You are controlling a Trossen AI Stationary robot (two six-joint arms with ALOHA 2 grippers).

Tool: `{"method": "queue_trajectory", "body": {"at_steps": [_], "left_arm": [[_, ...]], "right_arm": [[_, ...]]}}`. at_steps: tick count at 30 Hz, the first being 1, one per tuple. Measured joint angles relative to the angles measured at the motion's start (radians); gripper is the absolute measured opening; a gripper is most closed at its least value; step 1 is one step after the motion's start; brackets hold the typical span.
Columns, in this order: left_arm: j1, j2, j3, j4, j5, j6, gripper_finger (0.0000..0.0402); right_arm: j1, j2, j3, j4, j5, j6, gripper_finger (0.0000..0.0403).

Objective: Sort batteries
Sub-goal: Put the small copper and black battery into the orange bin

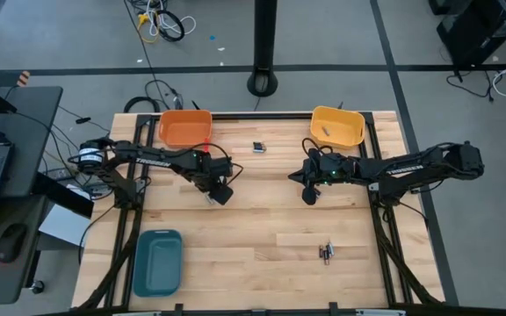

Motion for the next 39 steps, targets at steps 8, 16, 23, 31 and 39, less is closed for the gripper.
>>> {"method": "queue_trajectory", "body": {"at_steps": [8, 16, 23, 31, 39], "left_arm": [[0.001, 0.0, 0.0, -0.003, -0.011, -0.004, 0.0132], [0.001, 0.0, 0.0, 0.006, -0.004, -0.007, 0.0132], [0.001, 0.082, -0.001, 0.011, 0.032, -0.003, 0.0132], [0.001, 0.121, 0.007, 0.011, 0.042, 0.031, 0.0132], [0.001, 0.122, 0.005, 0.02, 0.043, 0.158, 0.0131]], "right_arm": [[0.0, 0.0, 0.0, 0.0, 0.0, 0.0, 0.0014], [0.0, 0.0, 0.0, 0.0, 0.0, 0.0, 0.0024], [0.001, 0.0, 0.0, 0.004, 0.0, 0.0, 0.0015], [0.006, 0.0, 0.0, 0.005, 0.005, 0.0, 0.0023], [0.006, 0.0, 0.0, 0.005, 0.015, -0.008, 0.0016]]}}
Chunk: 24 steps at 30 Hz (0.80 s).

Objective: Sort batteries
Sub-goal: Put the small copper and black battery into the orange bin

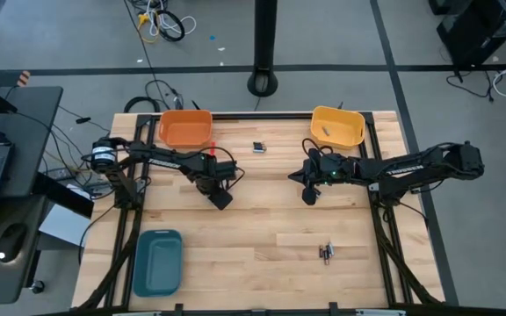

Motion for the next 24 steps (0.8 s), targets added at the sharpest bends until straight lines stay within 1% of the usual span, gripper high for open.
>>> {"method": "queue_trajectory", "body": {"at_steps": [4, 8, 15, 18, 24], "left_arm": [[0.0, 0.001, -0.001, 0.007, 0.0, 0.019, 0.0131], [0.0, 0.001, -0.002, 0.015, 0.0, 0.027, 0.0131], [-0.002, 0.002, -0.002, 0.019, 0.0, 0.102, 0.0125], [-0.002, 0.002, -0.002, 0.019, -0.002, 0.11, 0.0106], [-0.002, 0.003, -0.002, 0.02, -0.007, 0.158, 0.0045]], "right_arm": [[0.0, 0.0, 0.0, 0.0, 0.0, 0.0, 0.0023], [0.0, 0.0, 0.0, 0.0, 0.0, 0.0, 0.0019], [0.0, 0.0, 0.0, 0.003, 0.0, -0.008, 0.0018], [0.0, 0.0, 0.0, 0.003, 0.0, -0.008, 0.0022], [0.0, 0.0, 0.0, 0.007, 0.0, -0.011, 0.0015]]}}
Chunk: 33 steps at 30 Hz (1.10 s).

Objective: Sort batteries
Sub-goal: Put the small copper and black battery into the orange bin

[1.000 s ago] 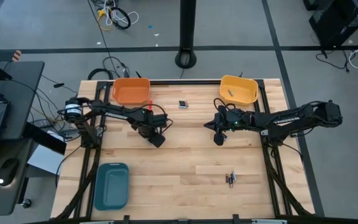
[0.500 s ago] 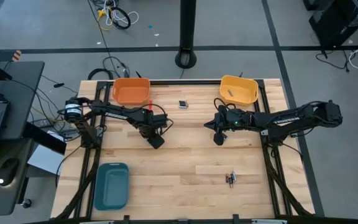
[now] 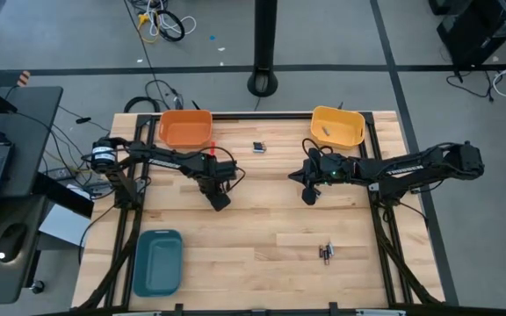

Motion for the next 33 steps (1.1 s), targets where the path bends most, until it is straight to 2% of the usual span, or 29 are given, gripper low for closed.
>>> {"method": "queue_trajectory", "body": {"at_steps": [3, 10, 17, 21, 25, 33], "left_arm": [[0.0, -0.003, 0.0, 0.009, 0.004, 0.005, 0.0028], [-0.004, 0.002, 0.038, -0.01, -0.028, 0.059, 0.003], [-0.005, 0.001, 0.156, -0.032, -0.065, 0.106, 0.0027], [0.003, 0.0, 0.253, -0.167, -0.149, 0.154, 0.0027], [0.052, -0.014, 0.323, -0.279, -0.241, 0.181, 0.0027], [0.241, -0.115, 0.337, -0.338, -0.275, 0.228, 0.0026]], "right_arm": [[0.0, 0.0, 0.0, 0.0, 0.0, 0.0, 0.0015], [0.0, 0.0, 0.0, 0.0, 0.0, 0.0, 0.0021], [0.0, 0.0, 0.0, 0.049, 0.0, -0.033, 0.0015], [0.0, 0.0, 0.0, 0.052, 0.0, -0.034, 0.0021], [0.0, 0.0, 0.001, 0.049, 0.0, -0.034, 0.0019], [0.0, 0.0, 0.0, 0.044, 0.0, -0.034, 0.0019]]}}
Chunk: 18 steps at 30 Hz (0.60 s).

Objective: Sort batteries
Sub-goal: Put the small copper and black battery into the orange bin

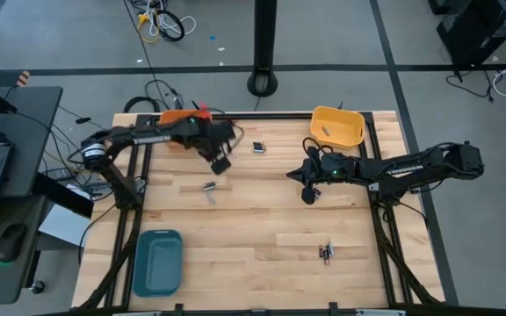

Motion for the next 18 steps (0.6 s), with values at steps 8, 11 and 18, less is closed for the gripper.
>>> {"method": "queue_trajectory", "body": {"at_steps": [8, 11, 18], "left_arm": [[0.251, -0.049, -0.02, -0.009, -0.04, 0.018, 0.0026], [0.326, -0.022, -0.042, 0.0, -0.014, 0.039, 0.0026], [0.433, 0.06, -0.058, 0.021, 0.054, 0.085, 0.0026]], "right_arm": [[0.0, 0.0, 0.0, 0.0, 0.0, 0.0, 0.0014], [0.0, 0.0, 0.0, 0.0, 0.0, 0.0, 0.0014], [0.0, 0.0, 0.0, 0.005, 0.0, 0.0, 0.0023]]}}
